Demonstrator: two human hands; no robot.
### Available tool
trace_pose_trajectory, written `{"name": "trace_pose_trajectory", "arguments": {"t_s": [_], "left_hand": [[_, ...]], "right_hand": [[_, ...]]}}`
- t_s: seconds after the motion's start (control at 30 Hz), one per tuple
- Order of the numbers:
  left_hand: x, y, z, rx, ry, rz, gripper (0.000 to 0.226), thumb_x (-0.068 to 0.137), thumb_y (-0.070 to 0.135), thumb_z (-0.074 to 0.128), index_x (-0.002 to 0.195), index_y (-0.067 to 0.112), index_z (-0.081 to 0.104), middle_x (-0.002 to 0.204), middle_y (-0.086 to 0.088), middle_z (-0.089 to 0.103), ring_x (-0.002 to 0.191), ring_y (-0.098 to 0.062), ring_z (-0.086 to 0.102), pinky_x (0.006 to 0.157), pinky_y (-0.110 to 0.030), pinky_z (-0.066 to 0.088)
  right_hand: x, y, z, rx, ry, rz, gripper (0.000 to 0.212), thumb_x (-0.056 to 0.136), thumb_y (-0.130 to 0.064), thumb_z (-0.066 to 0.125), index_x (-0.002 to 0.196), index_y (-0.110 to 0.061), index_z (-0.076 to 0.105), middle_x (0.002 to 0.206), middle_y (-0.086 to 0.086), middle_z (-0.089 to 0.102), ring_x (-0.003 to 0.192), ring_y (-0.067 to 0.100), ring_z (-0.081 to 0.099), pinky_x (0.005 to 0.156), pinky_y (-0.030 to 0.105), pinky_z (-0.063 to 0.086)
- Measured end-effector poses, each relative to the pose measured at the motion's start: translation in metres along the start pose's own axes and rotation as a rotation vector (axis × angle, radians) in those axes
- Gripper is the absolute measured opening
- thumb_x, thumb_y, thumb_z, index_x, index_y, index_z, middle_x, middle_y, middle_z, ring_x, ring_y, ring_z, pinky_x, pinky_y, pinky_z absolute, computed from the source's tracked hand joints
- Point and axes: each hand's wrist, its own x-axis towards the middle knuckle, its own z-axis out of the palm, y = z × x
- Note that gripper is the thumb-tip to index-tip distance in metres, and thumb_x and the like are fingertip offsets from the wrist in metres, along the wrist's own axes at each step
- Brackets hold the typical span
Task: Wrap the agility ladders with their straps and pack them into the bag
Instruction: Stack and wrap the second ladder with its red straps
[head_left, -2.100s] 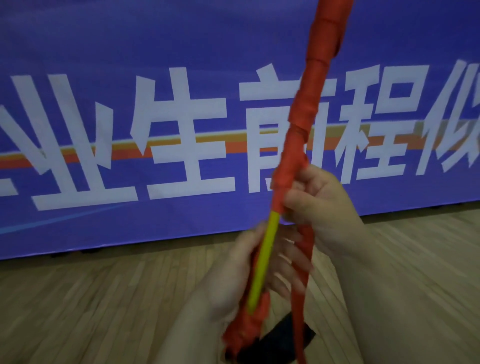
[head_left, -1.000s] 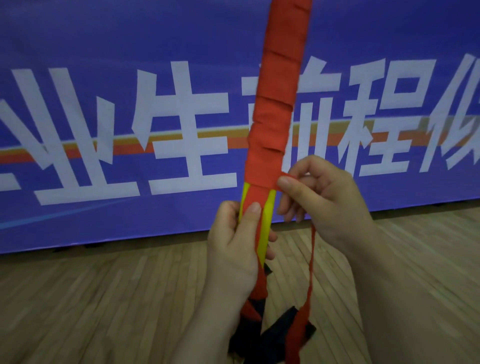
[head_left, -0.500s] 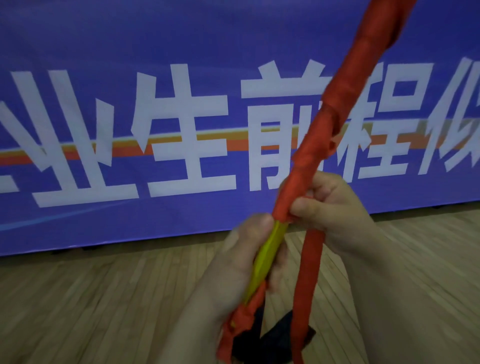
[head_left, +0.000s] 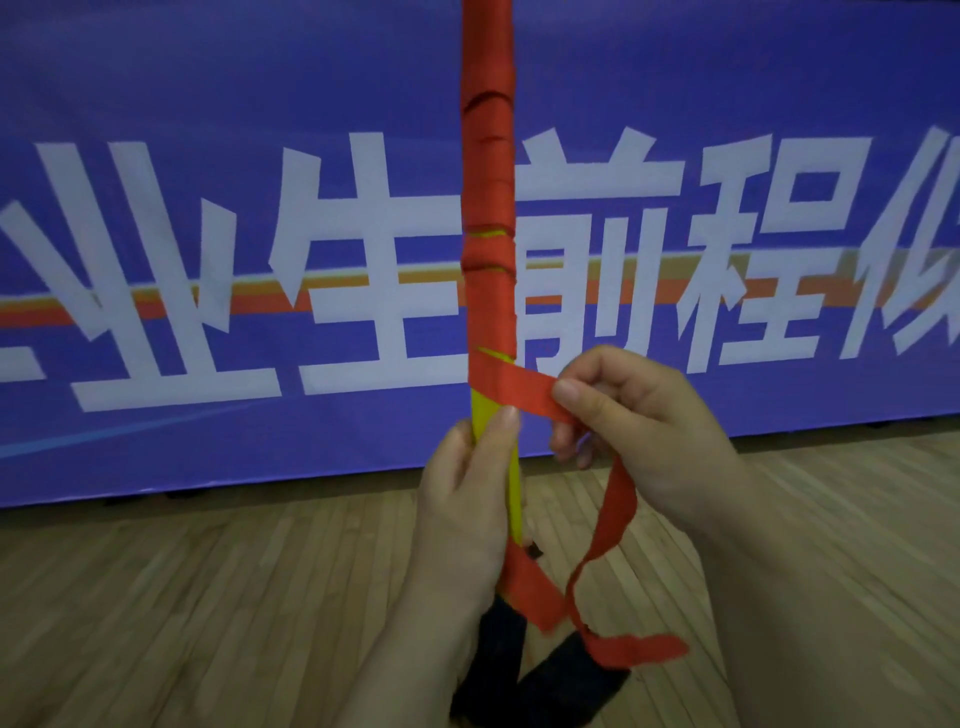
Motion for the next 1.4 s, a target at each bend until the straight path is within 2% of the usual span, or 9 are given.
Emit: {"name": "trace_pose_trajectory", "arguments": {"t_s": [0.23, 0.33, 0.47, 0.6, 0.73, 0.87, 0.97, 1.2, 1.4], "left_hand": [[-0.007, 0.004, -0.018, -0.492, -0.796, -0.233, 0.031, 0.074, 0.034, 0.071, 0.077, 0.010, 0.052, 0.052, -0.004, 0.044, 0.035, -0.011, 0.041, 0.037, -0.021, 0.024], [-0.004, 0.013, -0.022, -0.130, -0.547, -0.134, 0.026, 0.072, 0.036, 0.069, 0.080, 0.012, 0.062, 0.068, -0.013, 0.060, 0.056, -0.021, 0.057, 0.049, -0.026, 0.047], [-0.003, 0.010, -0.009, 0.544, -0.077, 0.166, 0.035, 0.069, 0.043, 0.076, 0.084, 0.027, 0.050, 0.063, 0.010, 0.051, 0.051, -0.005, 0.050, 0.045, -0.022, 0.045], [-0.003, 0.001, 0.002, 0.462, 0.100, 0.185, 0.022, 0.076, 0.017, 0.069, 0.077, 0.017, 0.047, 0.057, 0.007, 0.045, 0.046, -0.005, 0.042, 0.043, -0.017, 0.037], [0.001, 0.001, -0.005, 0.192, -0.041, 0.077, 0.018, 0.063, 0.013, 0.060, 0.076, 0.007, 0.051, 0.055, -0.005, 0.038, 0.043, -0.016, 0.037, 0.042, -0.028, 0.034], [-0.009, 0.000, -0.005, -0.400, -0.540, -0.137, 0.019, 0.058, 0.005, 0.059, 0.075, 0.008, 0.050, 0.052, -0.006, 0.038, 0.031, -0.009, 0.032, 0.037, -0.015, 0.028], [-0.011, 0.000, -0.008, -0.458, -0.718, -0.151, 0.018, 0.063, 0.008, 0.059, 0.081, 0.007, 0.057, 0.057, -0.008, 0.047, 0.038, -0.014, 0.044, 0.044, -0.018, 0.037], [-0.009, -0.010, 0.010, 0.353, -0.135, 0.096, 0.022, 0.079, 0.035, 0.067, 0.097, 0.030, 0.055, 0.081, 0.007, 0.066, 0.068, -0.006, 0.062, 0.061, -0.032, 0.054], [-0.008, -0.013, 0.013, 0.465, 0.181, 0.203, 0.026, 0.074, 0.028, 0.074, 0.082, 0.025, 0.050, 0.065, 0.008, 0.056, 0.057, -0.006, 0.053, 0.052, -0.029, 0.046]], "right_hand": [[0.007, -0.001, 0.007, 0.444, -0.292, -0.028, 0.036, 0.076, -0.023, 0.070, 0.105, -0.004, 0.061, 0.044, -0.012, 0.050, 0.034, -0.004, 0.040, 0.036, 0.010, 0.033], [0.003, -0.015, 0.007, 0.349, -0.149, -0.096, 0.012, 0.078, -0.009, 0.057, 0.086, -0.004, 0.064, 0.049, -0.005, 0.063, 0.040, 0.002, 0.058, 0.043, 0.011, 0.046], [0.007, -0.010, 0.011, -0.316, 0.214, -0.188, 0.036, 0.081, -0.049, 0.063, 0.078, -0.014, 0.067, 0.051, 0.000, 0.055, 0.046, 0.015, 0.048, 0.048, 0.034, 0.046], [0.002, -0.014, 0.016, -0.297, 0.173, -0.171, 0.026, 0.078, -0.047, 0.057, 0.079, -0.020, 0.059, 0.049, 0.002, 0.052, 0.041, 0.011, 0.046, 0.044, 0.024, 0.041], [-0.006, -0.013, 0.008, -0.056, 0.039, -0.019, 0.017, 0.084, -0.025, 0.058, 0.076, -0.010, 0.055, 0.046, 0.004, 0.058, 0.040, 0.011, 0.053, 0.044, 0.013, 0.042], [-0.006, -0.018, 0.003, 0.179, -0.107, 0.061, 0.025, 0.074, -0.025, 0.064, 0.081, -0.004, 0.054, 0.039, 0.016, 0.046, 0.031, 0.009, 0.046, 0.040, 0.015, 0.041], [-0.007, -0.023, -0.005, 0.268, -0.273, 0.093, 0.031, 0.074, -0.020, 0.068, 0.103, -0.014, 0.064, 0.047, 0.028, 0.042, 0.028, 0.005, 0.040, 0.037, 0.012, 0.038], [0.000, -0.011, 0.001, -0.403, 0.270, -0.069, 0.027, 0.078, -0.043, 0.069, 0.082, -0.017, 0.068, 0.053, -0.004, 0.058, 0.050, 0.017, 0.055, 0.054, 0.041, 0.054], [-0.012, -0.012, 0.010, -0.391, 0.141, -0.102, 0.024, 0.083, -0.049, 0.053, 0.084, -0.025, 0.057, 0.052, -0.002, 0.060, 0.044, 0.009, 0.054, 0.047, 0.026, 0.048]]}}
